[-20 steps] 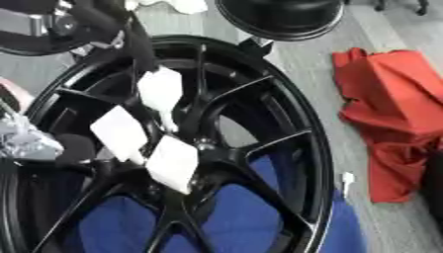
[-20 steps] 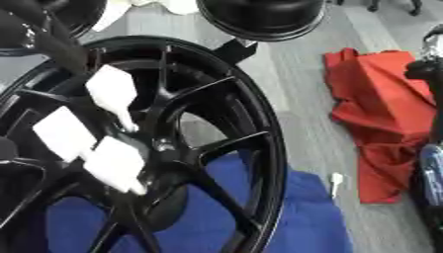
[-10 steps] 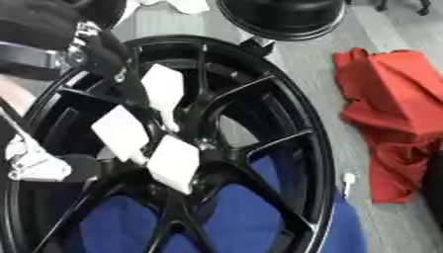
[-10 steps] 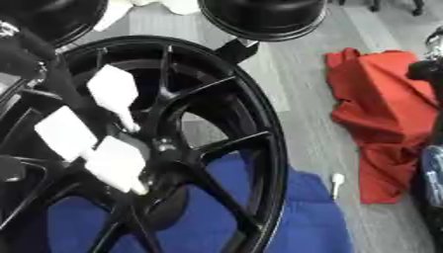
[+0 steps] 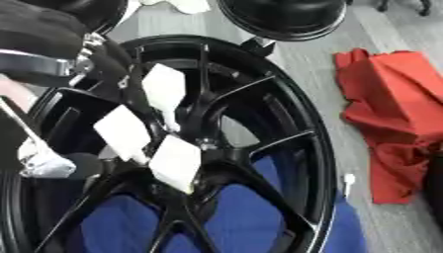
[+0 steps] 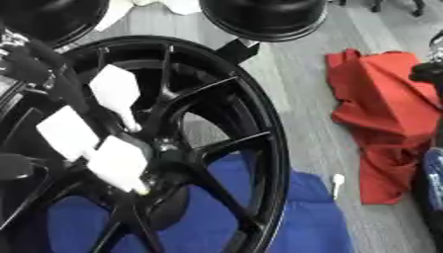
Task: Pull the pin out of the wheel hub.
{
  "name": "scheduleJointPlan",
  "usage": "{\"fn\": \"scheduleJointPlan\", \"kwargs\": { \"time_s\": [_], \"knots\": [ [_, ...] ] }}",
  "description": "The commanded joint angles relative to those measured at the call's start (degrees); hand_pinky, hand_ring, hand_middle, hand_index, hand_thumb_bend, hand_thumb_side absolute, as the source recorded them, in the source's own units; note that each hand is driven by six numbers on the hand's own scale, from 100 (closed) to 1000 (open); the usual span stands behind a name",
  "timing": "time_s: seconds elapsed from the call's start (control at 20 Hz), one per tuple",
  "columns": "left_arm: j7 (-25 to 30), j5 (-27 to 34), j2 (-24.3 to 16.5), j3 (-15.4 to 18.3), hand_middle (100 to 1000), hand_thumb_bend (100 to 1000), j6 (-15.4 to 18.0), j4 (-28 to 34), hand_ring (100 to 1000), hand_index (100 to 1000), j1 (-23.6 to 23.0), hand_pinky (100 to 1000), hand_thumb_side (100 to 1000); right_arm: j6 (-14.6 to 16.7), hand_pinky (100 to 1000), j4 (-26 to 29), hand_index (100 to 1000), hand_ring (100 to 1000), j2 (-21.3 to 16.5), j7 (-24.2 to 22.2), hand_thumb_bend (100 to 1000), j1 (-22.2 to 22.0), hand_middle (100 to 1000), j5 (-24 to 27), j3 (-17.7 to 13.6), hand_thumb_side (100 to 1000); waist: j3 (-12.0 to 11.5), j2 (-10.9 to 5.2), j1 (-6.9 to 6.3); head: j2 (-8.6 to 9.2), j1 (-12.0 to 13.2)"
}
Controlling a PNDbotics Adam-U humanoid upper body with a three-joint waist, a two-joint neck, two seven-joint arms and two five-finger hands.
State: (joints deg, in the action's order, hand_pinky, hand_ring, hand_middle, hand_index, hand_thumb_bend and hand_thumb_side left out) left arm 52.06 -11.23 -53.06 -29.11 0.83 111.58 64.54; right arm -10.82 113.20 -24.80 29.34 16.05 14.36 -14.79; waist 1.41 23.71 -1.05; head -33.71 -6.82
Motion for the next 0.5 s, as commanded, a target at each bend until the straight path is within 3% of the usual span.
{"fn": "scheduleJointPlan", "kwargs": {
  "time_s": [0.05,0.25,0.5],
  "knots": [
    [-0.09,-0.83,-1.55,0.09,802,404,0.27,-0.2,761,856,0.13,773,320,0.03,518,1.39,683,477,-0.73,0.12,125,0.36,615,0.37,-0.26,398,0.06,-1.08,0.23,0.23,0.18],
    [-0.09,-1.55,-1.45,-0.63,782,393,0.51,-0.88,753,854,-0.44,768,325,0.06,518,1.39,684,477,-0.58,0.18,125,0.39,615,0.55,-0.25,399,0.12,-0.88,0.45,0.18,0.35],
    [-0.09,-2.77,-0.96,-0.63,786,396,0.82,-1.84,753,850,-0.21,769,267,0.12,519,1.39,684,477,-0.4,0.15,123,0.37,616,0.74,-0.27,402,0.19,-0.67,0.56,0.43,0.44]
  ]
}}
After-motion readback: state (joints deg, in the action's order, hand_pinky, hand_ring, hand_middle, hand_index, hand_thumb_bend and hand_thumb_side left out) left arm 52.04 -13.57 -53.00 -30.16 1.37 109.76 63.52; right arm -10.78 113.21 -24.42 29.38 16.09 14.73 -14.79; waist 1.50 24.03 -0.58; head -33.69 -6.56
